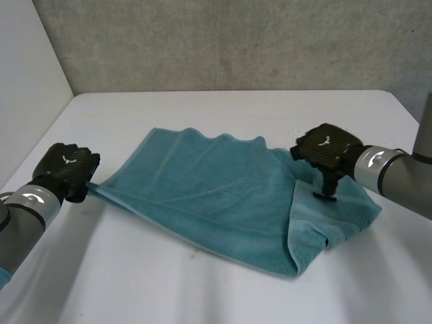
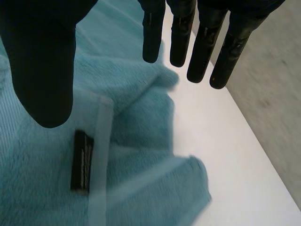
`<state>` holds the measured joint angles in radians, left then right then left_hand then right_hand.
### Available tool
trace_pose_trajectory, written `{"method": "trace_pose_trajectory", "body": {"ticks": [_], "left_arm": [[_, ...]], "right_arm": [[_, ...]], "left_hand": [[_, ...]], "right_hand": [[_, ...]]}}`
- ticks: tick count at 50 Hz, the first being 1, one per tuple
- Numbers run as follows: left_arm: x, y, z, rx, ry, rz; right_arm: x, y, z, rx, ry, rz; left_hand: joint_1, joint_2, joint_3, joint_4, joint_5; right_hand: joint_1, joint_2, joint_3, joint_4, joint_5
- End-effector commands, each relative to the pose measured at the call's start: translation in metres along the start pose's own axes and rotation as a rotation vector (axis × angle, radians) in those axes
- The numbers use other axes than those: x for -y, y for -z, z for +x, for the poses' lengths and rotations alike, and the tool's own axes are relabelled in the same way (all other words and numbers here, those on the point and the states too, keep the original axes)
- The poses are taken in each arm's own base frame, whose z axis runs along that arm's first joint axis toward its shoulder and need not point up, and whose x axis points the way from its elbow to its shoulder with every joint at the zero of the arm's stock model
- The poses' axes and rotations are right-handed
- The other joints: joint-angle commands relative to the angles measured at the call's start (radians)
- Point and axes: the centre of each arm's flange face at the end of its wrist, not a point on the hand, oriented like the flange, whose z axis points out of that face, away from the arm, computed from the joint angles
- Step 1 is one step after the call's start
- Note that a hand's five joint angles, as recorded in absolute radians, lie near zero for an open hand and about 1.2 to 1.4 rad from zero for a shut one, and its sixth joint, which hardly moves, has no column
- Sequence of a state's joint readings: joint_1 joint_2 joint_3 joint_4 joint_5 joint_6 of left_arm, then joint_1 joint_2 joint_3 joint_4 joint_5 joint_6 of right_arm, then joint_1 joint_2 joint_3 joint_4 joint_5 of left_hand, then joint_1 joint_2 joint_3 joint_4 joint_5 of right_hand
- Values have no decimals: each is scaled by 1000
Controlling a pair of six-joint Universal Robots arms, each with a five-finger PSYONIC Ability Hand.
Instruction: Fold the laundry
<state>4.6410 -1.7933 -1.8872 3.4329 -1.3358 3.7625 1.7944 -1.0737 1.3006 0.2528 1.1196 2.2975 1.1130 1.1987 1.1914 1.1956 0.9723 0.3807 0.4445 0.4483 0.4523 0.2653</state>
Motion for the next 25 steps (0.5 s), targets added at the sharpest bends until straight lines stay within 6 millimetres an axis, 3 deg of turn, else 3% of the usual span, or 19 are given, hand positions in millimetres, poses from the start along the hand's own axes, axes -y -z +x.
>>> {"method": "trace_pose_trajectory", "body": {"ticks": [1, 7, 12, 13, 18, 21, 25], "left_arm": [[-1, 0, 1, -4, 2, -2], [-1, -1, 0, 0, 2, -2], [-2, -1, -2, 3, 3, -5], [-2, -1, -1, 1, 4, -5], [-2, -1, -3, 8, 4, -6], [-2, -1, -3, 8, 4, -8], [-1, 0, -4, 13, 3, -6]], "right_arm": [[-8, -13, -14, 95, 18, 10], [-14, -20, -37, 204, 55, -41], [-22, -22, -42, 227, 105, -78], [-23, -22, -41, 222, 111, -86], [-20, -26, -30, 153, 111, -91], [-13, -28, -21, 94, 79, -60], [12, -13, 9, -50, -28, 29]], "left_hand": [[283, 198, 205, 201, 249], [283, 198, 205, 201, 249], [283, 198, 205, 201, 249], [283, 198, 205, 201, 249], [283, 198, 205, 201, 249], [283, 198, 205, 201, 249], [283, 198, 205, 201, 249]], "right_hand": [[159, 95, 92, 88, 100], [174, 110, 106, 102, 115], [241, 177, 174, 170, 182], [285, 221, 218, 214, 226], [1014, 950, 946, 942, 955], [1016, 952, 948, 944, 956], [1016, 952, 948, 944, 956]]}}
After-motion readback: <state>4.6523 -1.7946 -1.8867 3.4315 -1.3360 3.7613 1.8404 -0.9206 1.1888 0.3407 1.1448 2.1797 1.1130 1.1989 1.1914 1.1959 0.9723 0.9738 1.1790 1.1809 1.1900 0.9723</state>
